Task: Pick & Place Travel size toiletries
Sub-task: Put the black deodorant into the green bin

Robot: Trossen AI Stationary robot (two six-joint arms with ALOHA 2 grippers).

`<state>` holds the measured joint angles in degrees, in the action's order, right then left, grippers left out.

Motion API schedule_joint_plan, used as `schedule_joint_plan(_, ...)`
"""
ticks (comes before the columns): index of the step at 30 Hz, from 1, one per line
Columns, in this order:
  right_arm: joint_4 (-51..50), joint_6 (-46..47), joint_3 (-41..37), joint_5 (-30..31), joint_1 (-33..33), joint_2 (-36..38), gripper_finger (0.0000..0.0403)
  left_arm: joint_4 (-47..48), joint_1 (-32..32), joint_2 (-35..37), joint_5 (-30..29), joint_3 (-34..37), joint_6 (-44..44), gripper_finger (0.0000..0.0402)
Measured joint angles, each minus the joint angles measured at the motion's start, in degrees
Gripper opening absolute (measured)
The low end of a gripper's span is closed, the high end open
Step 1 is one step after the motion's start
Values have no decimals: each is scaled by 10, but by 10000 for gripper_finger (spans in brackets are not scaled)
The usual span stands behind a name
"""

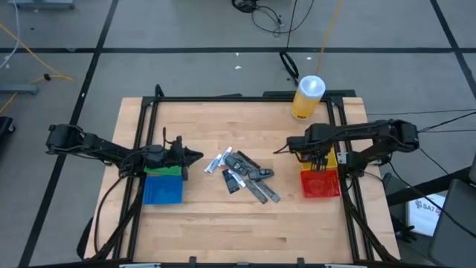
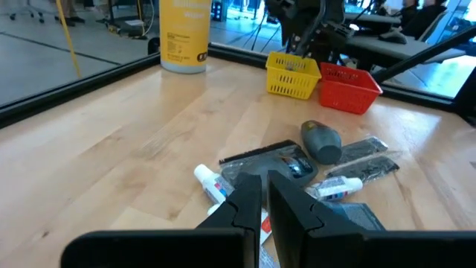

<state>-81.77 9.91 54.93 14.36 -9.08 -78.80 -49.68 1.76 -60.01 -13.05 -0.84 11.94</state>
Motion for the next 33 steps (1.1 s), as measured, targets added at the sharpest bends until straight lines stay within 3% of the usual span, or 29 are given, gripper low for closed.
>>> schedule_joint_plan(3,19,68,20,22,18,43,251,-15,0,0,1,0,-1,24)
schedule_joint_plan(6,169,87,9,27,49,97,245,-42,0,0,1,0,-7,24)
schedule_joint_plan(10,520,23,-76,33,96,149,235,-82,0,0,7,-7,-32,24)
schedule_joint_plan(13,836,-55,-180,6,124,145,230,-90,0,0,27,-22,-70,24)
schedule_joint_plan(16,1128,-94,-269,-27,137,90,225,-88,0,0,80,-47,-108,24)
schedule_joint_plan(19,1297,-84,-307,-25,138,15,222,-76,-1,-6,142,-90,-141,24)
schedule_joint_plan(22,1374,-75,-305,-22,138,-54,221,34,-9,-25,165,-160,-169,24)
schedule_joint_plan(29,1414,-81,-269,-25,144,-159,221,450,-19,-96,129,-373,-238,24)
schedule_joint_plan(33,1411,-85,-269,-25,160,-175,221,573,-17,-152,130,-462,-293,31)
